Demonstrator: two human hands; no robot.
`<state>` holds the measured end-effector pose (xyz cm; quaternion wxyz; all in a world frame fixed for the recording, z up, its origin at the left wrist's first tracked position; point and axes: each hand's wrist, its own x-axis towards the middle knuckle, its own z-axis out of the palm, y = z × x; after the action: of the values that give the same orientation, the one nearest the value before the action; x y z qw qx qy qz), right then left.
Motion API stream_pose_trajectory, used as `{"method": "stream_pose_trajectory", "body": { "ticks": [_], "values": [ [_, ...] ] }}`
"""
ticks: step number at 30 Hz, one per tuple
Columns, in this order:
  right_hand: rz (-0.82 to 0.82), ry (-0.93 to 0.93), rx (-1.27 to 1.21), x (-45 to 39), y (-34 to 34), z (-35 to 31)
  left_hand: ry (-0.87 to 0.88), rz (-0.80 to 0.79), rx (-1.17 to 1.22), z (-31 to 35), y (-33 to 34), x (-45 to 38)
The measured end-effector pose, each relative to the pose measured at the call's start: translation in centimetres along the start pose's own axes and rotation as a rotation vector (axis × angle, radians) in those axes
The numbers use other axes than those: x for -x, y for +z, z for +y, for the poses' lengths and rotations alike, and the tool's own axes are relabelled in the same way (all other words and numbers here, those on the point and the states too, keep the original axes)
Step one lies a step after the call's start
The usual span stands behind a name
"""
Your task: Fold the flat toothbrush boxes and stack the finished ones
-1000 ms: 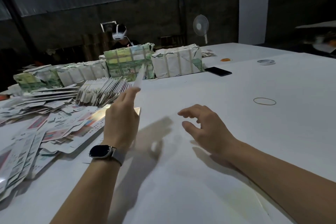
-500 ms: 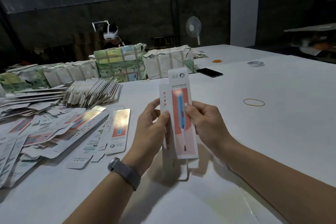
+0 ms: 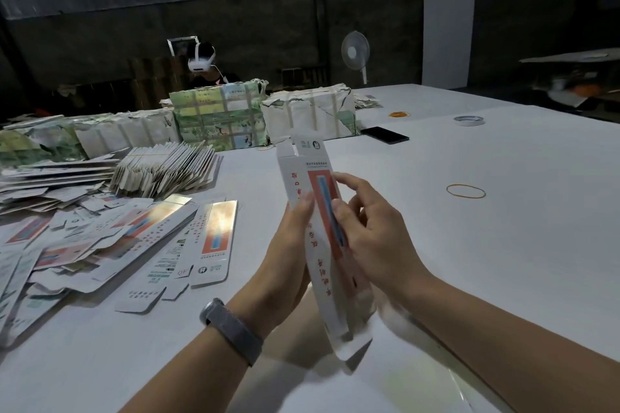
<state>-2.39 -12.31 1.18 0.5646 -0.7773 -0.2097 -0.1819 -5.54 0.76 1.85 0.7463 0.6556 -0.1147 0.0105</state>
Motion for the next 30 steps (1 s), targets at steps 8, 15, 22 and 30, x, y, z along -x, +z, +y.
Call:
{"method": "stream_pose_trajectory", "body": {
  "ticks": [8, 15, 22, 30],
  "values": [
    [-0.133, 0.05, -0.086, 0.8, 0.6, -0.2, -0.052, 0.028, 0.191, 0.4, -0.9, -0.1],
    [-0.214, 0.063, -0.144, 0.9, 0.6, -0.3, -0.073, 0.017, 0.172, 0.5, -0.8, -0.4],
    [-0.228, 0.103, -0.252, 0.6, 0.5, -0.7, 0.027, 0.04, 0.109, 0.2, -0.7, -0.6],
    [-0.171, 0.126, -0.37, 0.0, -0.4, -0.7, 0.1, 0.077, -0.043, -0.1, -0.8, -0.9]
  ]
}}
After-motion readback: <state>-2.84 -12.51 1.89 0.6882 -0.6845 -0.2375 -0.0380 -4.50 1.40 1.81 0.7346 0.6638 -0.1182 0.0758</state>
